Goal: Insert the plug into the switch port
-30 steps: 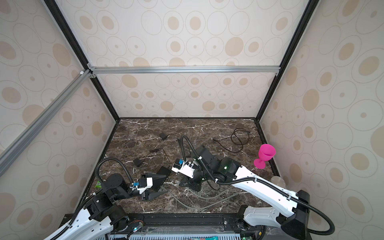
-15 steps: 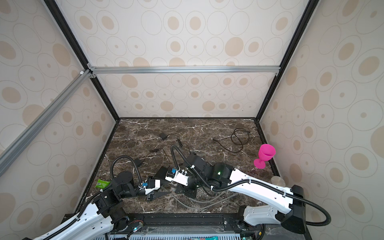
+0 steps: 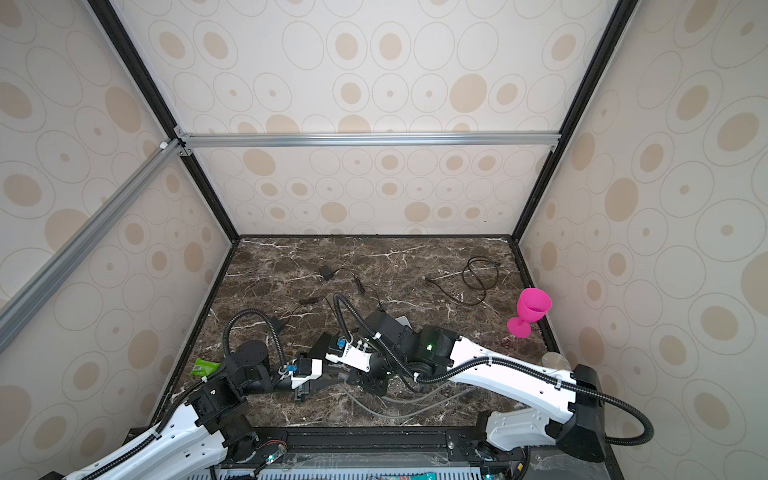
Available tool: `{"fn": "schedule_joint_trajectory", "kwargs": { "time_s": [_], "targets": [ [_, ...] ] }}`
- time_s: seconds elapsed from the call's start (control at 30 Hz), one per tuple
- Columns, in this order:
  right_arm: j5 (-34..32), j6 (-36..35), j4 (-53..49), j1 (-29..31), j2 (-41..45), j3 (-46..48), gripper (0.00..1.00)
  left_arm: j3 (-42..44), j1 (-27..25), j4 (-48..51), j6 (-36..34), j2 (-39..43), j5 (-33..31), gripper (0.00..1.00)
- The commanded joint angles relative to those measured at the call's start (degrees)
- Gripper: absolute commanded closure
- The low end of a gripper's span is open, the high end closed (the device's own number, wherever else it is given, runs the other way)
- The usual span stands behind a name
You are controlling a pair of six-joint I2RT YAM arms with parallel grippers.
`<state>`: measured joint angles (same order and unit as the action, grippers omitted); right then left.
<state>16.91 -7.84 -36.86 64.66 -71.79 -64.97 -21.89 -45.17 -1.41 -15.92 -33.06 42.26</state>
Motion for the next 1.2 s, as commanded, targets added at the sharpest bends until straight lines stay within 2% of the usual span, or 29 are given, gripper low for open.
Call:
{"fn": "schedule_joint_trajectory", "kwargs": {
  "time_s": [0.0,0.13,0.5,0.57,0.63,0.67,0.83,1.0,1.1,1.17],
  "targets": [
    [-0.4,-0.6,-0.1,0.5,0.7,-1.8,0.96,-2.5,-0.6,0.7,-1.6,0.0,0.9,0.79],
    [-0.6,-0.6,-0.2,0.6,1.1,-1.6,0.96,-2.6,-0.6,1.2,-2.0,0.1,0.5,0.84],
    [-0.8,-0.6,0.1,0.5,1.8,-1.1,0.95,-2.9,-0.7,1.5,-2.0,0.0,0.0,0.90],
    [-0.6,-0.4,0.4,0.6,1.9,-1.1,0.87,-3.0,-0.7,1.7,-2.0,0.0,-0.1,0.91],
    [-0.5,0.4,0.8,0.6,2.0,-1.1,0.63,-3.2,-0.7,1.9,-2.0,0.1,-0.3,0.91],
    [-0.5,0.5,0.9,0.6,2.3,-1.1,0.61,-3.2,-0.7,1.9,-2.0,0.2,-0.4,0.92],
    [-2.6,0.7,4.3,-1.1,7.7,1.9,0.60,-3.2,-0.7,1.9,-2.0,1.0,-0.3,0.94],
    [1.4,0.0,11.5,-3.1,12.9,9.0,0.58,-3.3,-0.8,2.0,-2.2,0.6,0.0,0.95],
    [5.9,-2.5,14.5,-3.0,12.7,12.1,0.59,-3.4,-0.8,2.1,-2.3,0.4,0.2,0.96],
    [6.6,-3.8,17.3,-3.0,11.9,14.1,0.60,-3.3,-0.8,2.1,-2.3,0.3,0.2,0.96]
  ]
}}
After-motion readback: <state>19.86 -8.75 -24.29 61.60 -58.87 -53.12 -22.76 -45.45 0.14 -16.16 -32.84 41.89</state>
